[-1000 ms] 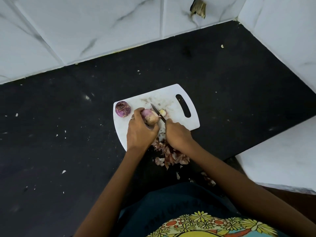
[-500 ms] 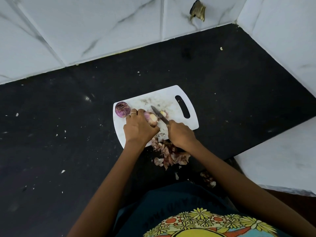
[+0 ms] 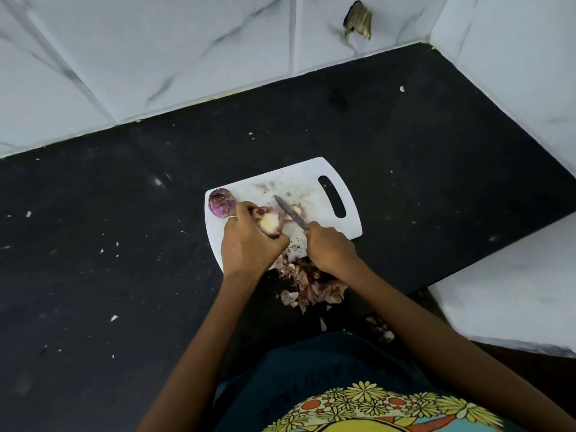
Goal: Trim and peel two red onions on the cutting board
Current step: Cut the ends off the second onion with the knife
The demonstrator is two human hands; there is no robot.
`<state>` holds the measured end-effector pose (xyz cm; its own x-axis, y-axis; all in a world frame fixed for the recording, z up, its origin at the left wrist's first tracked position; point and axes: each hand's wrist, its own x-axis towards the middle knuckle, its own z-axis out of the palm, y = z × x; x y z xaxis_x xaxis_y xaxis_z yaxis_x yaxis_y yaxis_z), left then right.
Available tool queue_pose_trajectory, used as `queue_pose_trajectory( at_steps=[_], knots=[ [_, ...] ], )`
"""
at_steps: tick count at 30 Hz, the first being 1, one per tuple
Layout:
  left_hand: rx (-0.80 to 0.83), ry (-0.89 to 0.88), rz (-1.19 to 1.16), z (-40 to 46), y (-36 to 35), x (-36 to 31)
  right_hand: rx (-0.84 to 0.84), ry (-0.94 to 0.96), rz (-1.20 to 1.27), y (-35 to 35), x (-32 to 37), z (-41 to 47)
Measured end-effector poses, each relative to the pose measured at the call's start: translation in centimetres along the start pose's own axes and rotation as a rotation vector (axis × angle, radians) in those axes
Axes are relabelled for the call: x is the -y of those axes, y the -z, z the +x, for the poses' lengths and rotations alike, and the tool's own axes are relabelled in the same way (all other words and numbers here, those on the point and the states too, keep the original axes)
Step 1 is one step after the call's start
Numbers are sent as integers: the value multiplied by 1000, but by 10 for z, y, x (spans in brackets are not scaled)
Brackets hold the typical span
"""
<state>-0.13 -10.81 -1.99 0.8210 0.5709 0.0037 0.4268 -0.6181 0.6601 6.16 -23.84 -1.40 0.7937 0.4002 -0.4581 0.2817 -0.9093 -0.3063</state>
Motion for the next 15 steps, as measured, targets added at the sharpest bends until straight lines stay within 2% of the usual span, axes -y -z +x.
queue_pose_trajectory(
  at_steps=[3, 7, 10, 15],
  knots=[
    [-14, 41, -132, 1, 9, 1, 10, 11, 42, -1, -2, 2],
    [19, 6, -265, -1, 10, 0, -30, 56, 263, -1, -7, 4],
    [60, -36, -317, -5, 4, -5, -74, 76, 509, 3, -5, 2],
    [85, -57, -390, -9, -5, 0, -29, 107, 992, 7, 4, -4]
  ],
)
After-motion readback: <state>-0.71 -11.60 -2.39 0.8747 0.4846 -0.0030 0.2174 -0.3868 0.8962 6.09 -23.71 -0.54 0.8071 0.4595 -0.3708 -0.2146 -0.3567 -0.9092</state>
